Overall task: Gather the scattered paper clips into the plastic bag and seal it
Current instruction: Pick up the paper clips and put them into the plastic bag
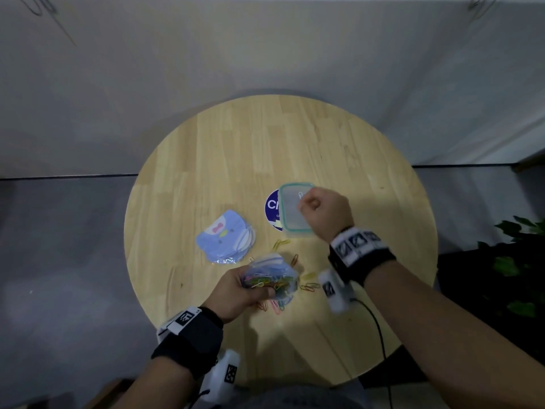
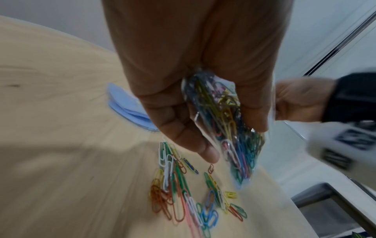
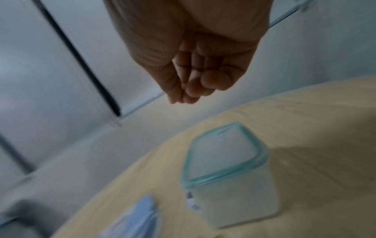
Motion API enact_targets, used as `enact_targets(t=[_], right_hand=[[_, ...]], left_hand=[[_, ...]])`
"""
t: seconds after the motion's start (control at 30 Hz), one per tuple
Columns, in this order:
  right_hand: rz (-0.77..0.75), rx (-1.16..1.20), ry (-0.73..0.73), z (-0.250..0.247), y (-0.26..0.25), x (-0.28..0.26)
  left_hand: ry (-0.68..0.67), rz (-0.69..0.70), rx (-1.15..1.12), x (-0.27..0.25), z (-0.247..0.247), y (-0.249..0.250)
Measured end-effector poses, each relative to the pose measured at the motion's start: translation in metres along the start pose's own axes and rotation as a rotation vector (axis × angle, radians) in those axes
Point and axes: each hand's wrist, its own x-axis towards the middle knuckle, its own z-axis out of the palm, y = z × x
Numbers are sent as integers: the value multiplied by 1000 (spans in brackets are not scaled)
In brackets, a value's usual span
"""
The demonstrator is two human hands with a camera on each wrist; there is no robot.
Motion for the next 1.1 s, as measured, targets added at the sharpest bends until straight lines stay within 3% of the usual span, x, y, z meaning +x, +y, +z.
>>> enact_targets(t=[0.07,0.13,0.23,0.43,0.6,0.73,0.83,0.93,1.1], right_hand=[[215,-10,56,4,21,35],[324,-64,-10,13,40,56],[235,-171,-128,28,48,71],[106,-254,-70,36,42,71],[56,-366,-131,36,33,63],[-102,-51,-163,15,10,18],[-144,191,-320,-2,-16,-46],[-135,165,-318,-2,-19,-83],[-19,68,-284,3,-12,-83]], left_hand=[[14,3,10,-3,-3,-3],[29,0,3,-6,-5,-6],[45,-6,-22,-9,-8,-6],[53,-35,-1,-10,-17,-12],[61,-28,24,-2,-14,-4],[32,-3,26,2,-11,6],[6,29,29,6,-8,11],[-42,56,30,9,-3,16],[-21,66,29,9,10,18]])
